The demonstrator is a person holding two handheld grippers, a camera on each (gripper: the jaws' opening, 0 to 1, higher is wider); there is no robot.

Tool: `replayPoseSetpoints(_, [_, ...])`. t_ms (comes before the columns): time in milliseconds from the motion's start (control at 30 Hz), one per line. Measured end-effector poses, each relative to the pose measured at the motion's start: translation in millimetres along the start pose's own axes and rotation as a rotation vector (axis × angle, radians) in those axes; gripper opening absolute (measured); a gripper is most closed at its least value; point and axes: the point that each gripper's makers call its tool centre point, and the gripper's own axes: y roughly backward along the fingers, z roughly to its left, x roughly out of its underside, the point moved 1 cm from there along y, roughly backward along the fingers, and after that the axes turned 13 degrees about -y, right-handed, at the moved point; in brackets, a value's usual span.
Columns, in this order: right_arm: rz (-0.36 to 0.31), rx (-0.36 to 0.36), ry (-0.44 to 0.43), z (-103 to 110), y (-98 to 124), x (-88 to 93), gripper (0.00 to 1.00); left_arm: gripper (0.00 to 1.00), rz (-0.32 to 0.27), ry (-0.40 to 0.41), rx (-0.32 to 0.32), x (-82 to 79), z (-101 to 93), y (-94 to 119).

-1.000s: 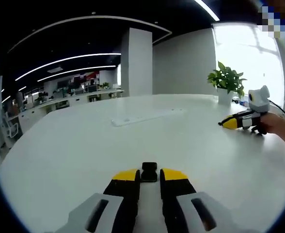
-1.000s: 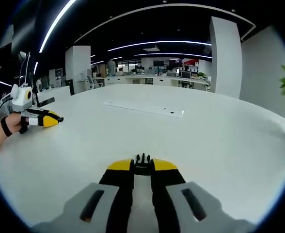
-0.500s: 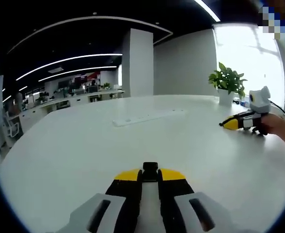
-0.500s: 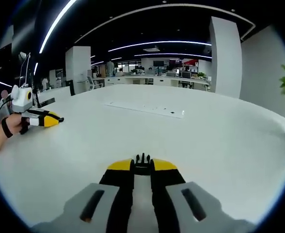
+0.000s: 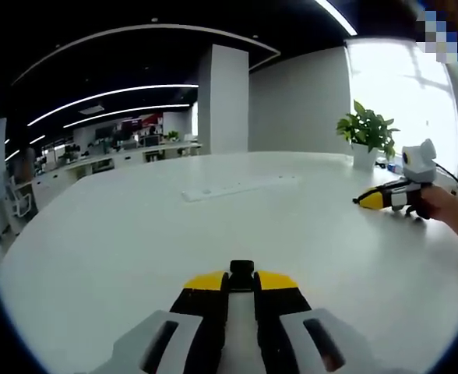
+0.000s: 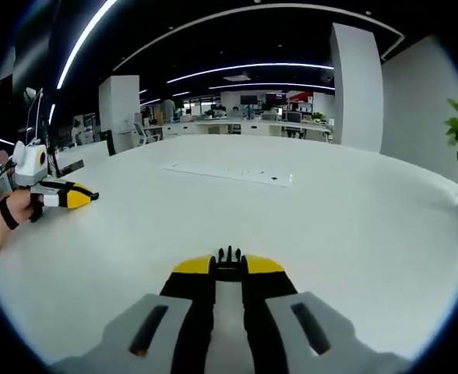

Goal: Snap the two parts of the plastic buckle together until the buckle closes and remains connected.

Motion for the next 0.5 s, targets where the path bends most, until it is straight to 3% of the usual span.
replayPoseSetpoints(167, [-0.013,0.010,-0.022,2,-1,-1.1,0.12,0.11,0.004,0.004,-0.004,-1.5,2.7,-2])
replayPoseSetpoints(367, [0.017,0.056,-0.056,-3,-2,-3.6,0.12,0.11,0.017,0.019,-0.004,-3.5,7.5,-5])
replayPoseSetpoints(500, [-0.007,0.089,0.013,-3,1,-12.6,0.12,0.11,0.008,0.068,0.005,-5.7,7.6,-1])
